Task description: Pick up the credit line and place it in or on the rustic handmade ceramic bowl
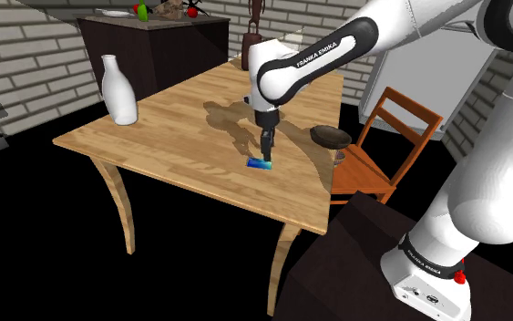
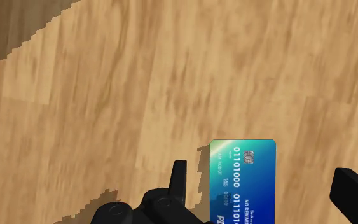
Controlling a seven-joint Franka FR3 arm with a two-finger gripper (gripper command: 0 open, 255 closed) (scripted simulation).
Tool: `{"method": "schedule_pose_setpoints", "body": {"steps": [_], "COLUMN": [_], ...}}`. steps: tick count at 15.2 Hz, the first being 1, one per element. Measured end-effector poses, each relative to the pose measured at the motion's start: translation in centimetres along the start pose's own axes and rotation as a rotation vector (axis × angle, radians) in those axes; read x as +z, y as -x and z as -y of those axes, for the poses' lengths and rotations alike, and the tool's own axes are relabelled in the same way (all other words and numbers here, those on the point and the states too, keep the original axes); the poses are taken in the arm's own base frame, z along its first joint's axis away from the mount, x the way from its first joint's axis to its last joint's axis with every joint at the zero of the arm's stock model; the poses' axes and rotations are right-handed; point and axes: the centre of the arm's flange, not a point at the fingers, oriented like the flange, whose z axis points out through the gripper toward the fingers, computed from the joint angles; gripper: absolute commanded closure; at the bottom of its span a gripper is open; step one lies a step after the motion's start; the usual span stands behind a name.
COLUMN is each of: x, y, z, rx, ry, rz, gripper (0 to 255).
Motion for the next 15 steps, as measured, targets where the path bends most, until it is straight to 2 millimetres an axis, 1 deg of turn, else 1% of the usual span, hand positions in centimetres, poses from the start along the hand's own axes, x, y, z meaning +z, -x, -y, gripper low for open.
{"method": "schedule_pose_setpoints", "body": {"steps": [2, 6, 7, 9, 14, 15], "x": [0.7, 2.7, 3.5, 4.0, 4.0, 4.0], "y": [1.0, 1.3, 1.2, 1.2, 1.2, 1.2], "z": [-0.1, -0.1, -0.2, -0.1, 0.0, 0.0], "rx": [-0.021, -0.029, -0.029, -0.029, -0.029, -0.029], "ry": [-0.002, -0.002, -0.002, -0.002, -0.002, -0.002], "rz": [-0.023, -0.031, -0.03, -0.031, -0.032, -0.032], "gripper": [0, 0, 0, 0, 0, 255]}}
